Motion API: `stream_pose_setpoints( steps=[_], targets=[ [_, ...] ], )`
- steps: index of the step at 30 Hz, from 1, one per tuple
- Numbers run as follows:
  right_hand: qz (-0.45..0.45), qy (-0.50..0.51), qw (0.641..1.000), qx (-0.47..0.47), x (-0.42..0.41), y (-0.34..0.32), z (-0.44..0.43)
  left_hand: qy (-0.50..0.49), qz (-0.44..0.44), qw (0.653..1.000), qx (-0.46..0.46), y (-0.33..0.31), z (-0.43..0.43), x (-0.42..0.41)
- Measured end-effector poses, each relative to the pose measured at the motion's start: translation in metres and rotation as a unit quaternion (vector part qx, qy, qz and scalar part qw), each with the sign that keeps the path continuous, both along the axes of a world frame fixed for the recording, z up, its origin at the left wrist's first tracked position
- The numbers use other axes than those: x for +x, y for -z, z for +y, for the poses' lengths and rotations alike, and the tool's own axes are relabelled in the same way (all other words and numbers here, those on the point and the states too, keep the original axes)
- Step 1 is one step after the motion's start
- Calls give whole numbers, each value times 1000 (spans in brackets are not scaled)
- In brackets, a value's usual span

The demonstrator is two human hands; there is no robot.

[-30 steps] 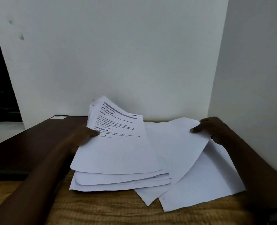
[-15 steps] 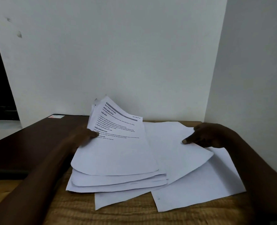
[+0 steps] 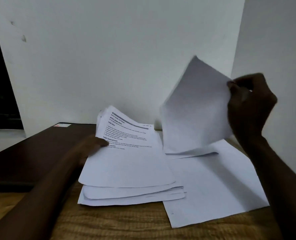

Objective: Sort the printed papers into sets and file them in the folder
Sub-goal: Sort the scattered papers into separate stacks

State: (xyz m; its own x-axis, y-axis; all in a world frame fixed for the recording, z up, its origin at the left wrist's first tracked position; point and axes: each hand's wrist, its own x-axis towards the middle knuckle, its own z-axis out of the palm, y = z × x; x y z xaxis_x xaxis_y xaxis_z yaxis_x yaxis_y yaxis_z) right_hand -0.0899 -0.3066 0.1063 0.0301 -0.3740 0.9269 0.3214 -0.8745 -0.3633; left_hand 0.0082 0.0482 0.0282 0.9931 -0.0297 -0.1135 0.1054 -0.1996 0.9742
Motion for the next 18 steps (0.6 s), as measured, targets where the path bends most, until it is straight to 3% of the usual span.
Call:
stream_pose_setpoints(
  steps=[2, 4, 8, 13, 16, 18],
  targets=[
    [-34, -47, 995, -78, 5, 9, 35, -5, -4, 1000, 17, 1, 0, 3],
    [36, -130, 975, -178, 14, 31, 73, -6, -19, 999, 24, 2, -2, 6],
    [218, -208, 876, -377, 29, 83, 108, -22, -43, 999, 11, 7, -3, 13],
    [307, -263, 797, -449, 28, 106, 117, -29, -35, 999, 12, 6, -2, 12],
    [328, -300, 781, -439, 26, 108, 122, -31, -30, 999, -6, 8, -2, 15],
    [341, -330, 775, -417, 24, 105, 120, -17, -30, 996, -76, 6, -6, 12]
  ],
)
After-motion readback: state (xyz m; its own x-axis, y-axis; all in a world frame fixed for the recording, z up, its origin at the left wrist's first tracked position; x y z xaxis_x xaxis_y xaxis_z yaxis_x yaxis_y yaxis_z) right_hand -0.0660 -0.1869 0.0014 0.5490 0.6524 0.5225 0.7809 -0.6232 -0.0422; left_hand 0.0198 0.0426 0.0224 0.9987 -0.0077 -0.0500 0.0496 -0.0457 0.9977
